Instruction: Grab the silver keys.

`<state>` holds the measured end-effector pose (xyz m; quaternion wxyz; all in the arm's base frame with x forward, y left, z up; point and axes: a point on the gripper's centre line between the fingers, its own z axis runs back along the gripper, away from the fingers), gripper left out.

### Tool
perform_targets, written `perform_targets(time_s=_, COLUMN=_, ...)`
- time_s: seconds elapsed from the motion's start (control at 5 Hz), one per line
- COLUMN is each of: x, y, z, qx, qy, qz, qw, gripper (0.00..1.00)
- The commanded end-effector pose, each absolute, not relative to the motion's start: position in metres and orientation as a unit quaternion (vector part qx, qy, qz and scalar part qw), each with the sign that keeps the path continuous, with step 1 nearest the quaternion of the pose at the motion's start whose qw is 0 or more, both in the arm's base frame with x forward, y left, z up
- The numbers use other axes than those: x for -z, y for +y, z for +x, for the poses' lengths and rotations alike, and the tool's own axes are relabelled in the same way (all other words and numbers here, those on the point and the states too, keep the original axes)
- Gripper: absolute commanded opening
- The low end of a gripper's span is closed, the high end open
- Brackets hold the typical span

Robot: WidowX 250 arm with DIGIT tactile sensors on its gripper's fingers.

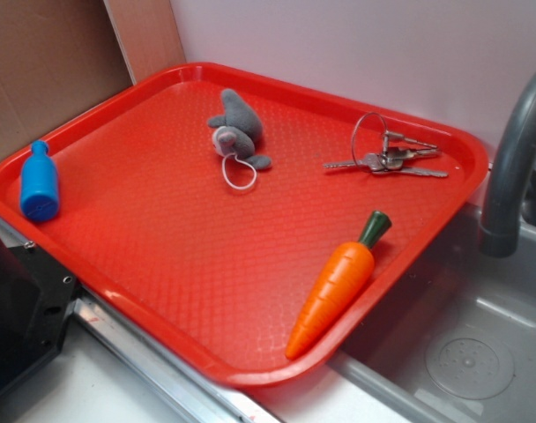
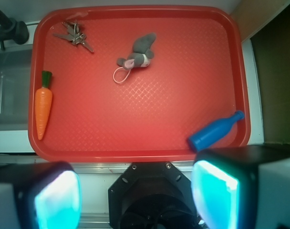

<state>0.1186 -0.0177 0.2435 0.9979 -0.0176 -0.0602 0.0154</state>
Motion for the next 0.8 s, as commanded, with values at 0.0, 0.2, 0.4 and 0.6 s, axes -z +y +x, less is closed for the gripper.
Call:
perform_targets(time_s=0.0, x=-0.244, y=-0.018, z=0.119, qx=-0.015, qy=-0.060, qz=-0.018, qw=0.998, gripper=1.00)
perform_targets(time_s=0.2, x=-0.205, y=-0.028, z=0.169, qx=0.014, qy=-0.105, qz=-0.034, qw=0.994, gripper=1.00)
perform_targets(time_s=0.4, x=-0.190, y=-0.039, z=0.219, qx=0.054, qy=-0.159, qz=-0.007, qw=0.986, gripper=1.00)
perform_targets(time_s=0.6, x=-0.170, y=-0.050, z=0.257, qx=0.033, qy=-0.145, qz=-0.072, qw=0.986, gripper=1.00)
